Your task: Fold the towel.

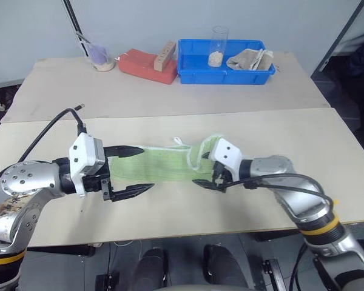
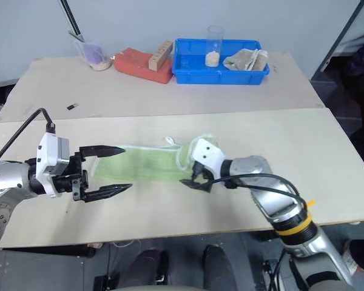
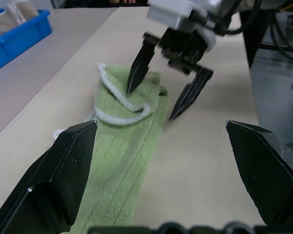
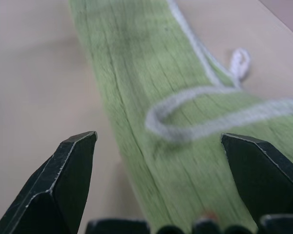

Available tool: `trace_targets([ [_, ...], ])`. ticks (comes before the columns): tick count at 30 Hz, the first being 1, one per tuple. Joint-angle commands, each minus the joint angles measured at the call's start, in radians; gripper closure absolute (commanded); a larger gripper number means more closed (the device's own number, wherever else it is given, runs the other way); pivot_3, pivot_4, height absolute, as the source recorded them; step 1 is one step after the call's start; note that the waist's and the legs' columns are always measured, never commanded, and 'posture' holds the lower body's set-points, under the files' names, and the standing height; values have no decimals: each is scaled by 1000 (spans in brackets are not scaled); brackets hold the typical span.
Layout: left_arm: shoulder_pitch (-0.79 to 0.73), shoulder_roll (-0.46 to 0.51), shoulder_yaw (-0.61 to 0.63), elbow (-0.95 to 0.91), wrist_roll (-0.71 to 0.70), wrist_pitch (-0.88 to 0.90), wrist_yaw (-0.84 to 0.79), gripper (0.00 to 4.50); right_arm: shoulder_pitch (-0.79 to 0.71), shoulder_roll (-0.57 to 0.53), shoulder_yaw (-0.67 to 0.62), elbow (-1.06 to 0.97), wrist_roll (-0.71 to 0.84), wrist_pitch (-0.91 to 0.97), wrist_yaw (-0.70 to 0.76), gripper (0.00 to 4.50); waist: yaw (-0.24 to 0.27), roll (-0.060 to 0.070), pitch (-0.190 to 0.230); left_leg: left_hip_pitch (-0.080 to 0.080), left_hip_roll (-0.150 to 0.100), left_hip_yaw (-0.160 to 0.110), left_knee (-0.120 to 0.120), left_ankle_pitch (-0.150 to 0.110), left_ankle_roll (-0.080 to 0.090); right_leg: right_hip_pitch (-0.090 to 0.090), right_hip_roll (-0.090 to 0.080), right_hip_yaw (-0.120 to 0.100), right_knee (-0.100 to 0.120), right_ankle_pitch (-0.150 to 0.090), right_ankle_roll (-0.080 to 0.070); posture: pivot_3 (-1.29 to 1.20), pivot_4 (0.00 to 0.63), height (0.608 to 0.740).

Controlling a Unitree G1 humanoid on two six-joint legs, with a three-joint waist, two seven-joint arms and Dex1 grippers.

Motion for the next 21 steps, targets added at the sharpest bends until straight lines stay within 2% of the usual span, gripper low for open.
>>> trace_targets([
  [1,-26,9,-1,-7,-8,9,2,0,-15,21,-15,2,-33,24,-52,754,2,0,0,0,0,0,0,0,0,0,0,0,0,0,0,0,150,740],
  [6,-35,8,-5,-5,-5,11,2,0,-10,20,-21,14,-56,6,-64,2537,1,0,0,0,0,0,0,0,0,0,-1,0,0,0,0,0,150,740],
  [12,-45,9,-5,-3,-7,16,-2,0,-17,9,-64,10,-59,-16,-62,4479,1,0,0,0,0,0,0,0,0,0,0,0,0,0,0,0,150,740],
  [16,-58,10,-10,4,-9,18,-7,0,-22,-8,-155,-24,-11,27,-47,4479,2,0,0,0,0,0,0,0,0,0,0,0,0,0,0,0,150,740],
  [21,-79,9,-22,18,-9,16,-25,0,-11,-81,-332,-35,65,124,-43,4479,3,0,0,0,0,0,0,0,0,1,-1,0,-1,0,0,0,150,740],
])
